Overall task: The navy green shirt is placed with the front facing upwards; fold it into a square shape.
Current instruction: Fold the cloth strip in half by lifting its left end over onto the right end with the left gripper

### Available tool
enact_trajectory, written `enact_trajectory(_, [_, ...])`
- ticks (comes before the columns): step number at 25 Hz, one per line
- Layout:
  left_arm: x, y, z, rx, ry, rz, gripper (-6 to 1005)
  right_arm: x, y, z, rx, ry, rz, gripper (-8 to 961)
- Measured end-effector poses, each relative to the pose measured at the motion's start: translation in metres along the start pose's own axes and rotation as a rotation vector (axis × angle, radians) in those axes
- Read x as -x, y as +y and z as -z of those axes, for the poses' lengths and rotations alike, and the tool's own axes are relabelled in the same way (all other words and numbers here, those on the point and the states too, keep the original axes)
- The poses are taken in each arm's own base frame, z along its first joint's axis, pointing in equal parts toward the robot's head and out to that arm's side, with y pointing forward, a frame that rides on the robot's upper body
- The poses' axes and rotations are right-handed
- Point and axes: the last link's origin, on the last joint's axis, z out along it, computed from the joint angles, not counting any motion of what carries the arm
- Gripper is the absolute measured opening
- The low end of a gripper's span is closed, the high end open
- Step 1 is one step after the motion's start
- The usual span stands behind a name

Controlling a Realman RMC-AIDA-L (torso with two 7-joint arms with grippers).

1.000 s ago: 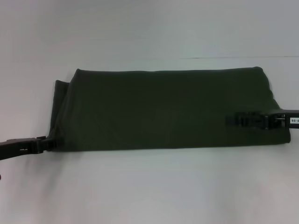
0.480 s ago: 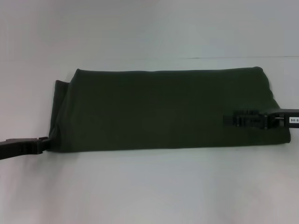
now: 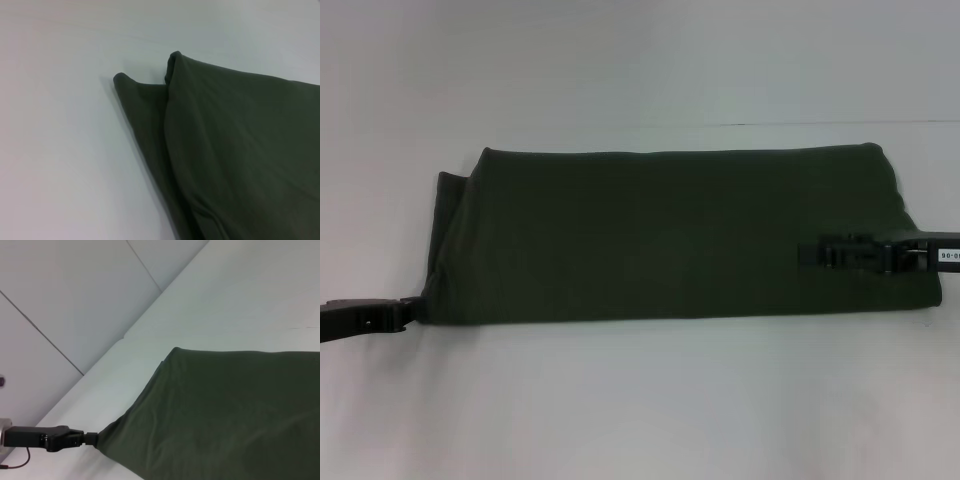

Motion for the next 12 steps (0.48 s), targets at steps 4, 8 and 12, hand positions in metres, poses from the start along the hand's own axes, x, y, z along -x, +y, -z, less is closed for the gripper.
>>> enact_trajectory(4, [-0.0003,-0.0018,0.0024,-0.007,0.002,-0.002,0,-0.0008,-0.0004,-0.0001,-0.003,-0.001,-0.002,751])
enact_trajectory(8, [0.0002,-0.0033,0.0043,-0.01,0.004,0.001,0,-0.0015,-0.0005,-0.0001,-0.003,-0.001,-0.003,757])
enact_trajectory(12, [-0.0009,-0.0042,0.0057,-0.014,0.009,0.001,-1,-0.0022,-0.0003,-0.0004,-0.002,-0.001,0.003,763])
